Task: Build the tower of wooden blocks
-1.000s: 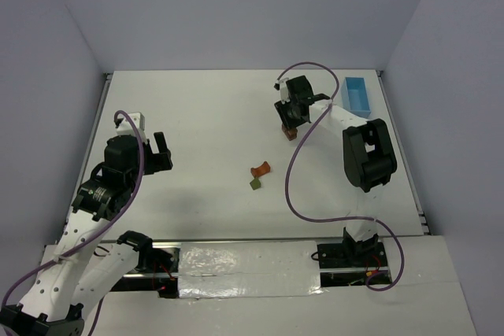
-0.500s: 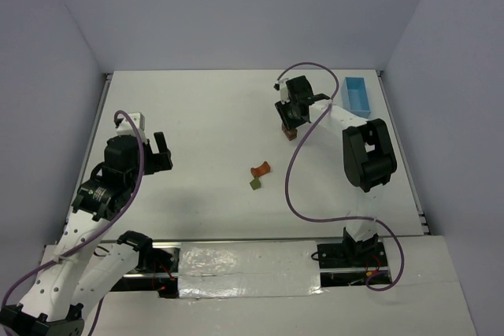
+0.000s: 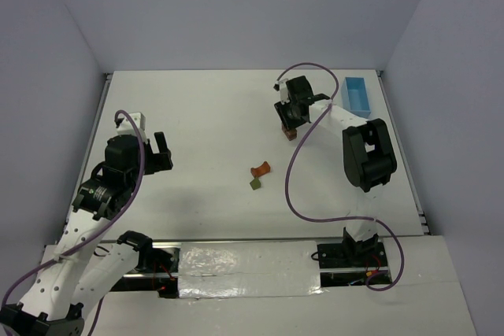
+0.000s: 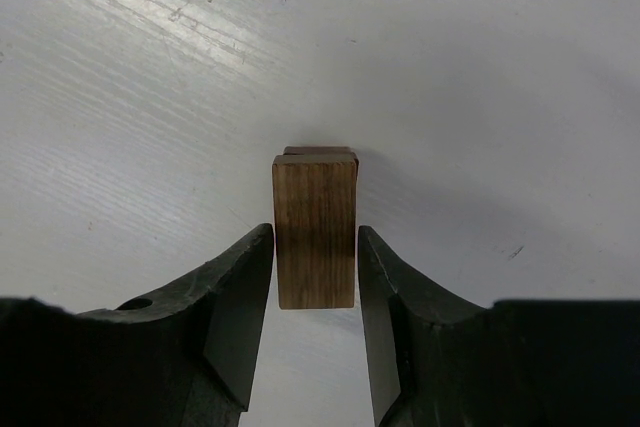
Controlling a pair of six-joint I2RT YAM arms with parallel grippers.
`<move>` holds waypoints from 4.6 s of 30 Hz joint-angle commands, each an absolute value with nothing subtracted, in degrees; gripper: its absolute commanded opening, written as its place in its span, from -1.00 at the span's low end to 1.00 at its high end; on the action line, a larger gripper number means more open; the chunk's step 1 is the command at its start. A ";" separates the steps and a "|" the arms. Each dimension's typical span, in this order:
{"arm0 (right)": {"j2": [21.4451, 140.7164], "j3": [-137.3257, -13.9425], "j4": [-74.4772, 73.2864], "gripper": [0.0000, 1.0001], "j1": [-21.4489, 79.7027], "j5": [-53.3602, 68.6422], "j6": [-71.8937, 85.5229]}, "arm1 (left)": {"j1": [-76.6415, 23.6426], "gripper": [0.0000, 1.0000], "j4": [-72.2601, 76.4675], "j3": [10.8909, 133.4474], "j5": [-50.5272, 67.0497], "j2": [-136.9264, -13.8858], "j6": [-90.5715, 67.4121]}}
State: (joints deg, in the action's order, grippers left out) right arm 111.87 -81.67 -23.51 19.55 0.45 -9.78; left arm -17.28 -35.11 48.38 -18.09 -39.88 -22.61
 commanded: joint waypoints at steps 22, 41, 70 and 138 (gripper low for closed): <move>87.06 -83.60 -27.61 0.99 32.25 -14.86 3.58 | -16.96 0.99 -32.26 48.78 -16.53 -40.08 -21.45; 45.45 -49.58 -28.48 0.99 31.73 -14.07 29.09 | -50.10 0.80 -24.54 66.98 -13.72 -82.60 -16.18; 36.91 -47.90 -29.00 0.99 30.94 -3.87 25.05 | -45.18 0.40 -4.04 65.22 1.93 -101.34 -0.62; 37.11 -38.77 -13.29 0.99 26.72 5.76 29.45 | -41.93 -1.00 -9.14 72.24 1.13 -96.60 -16.85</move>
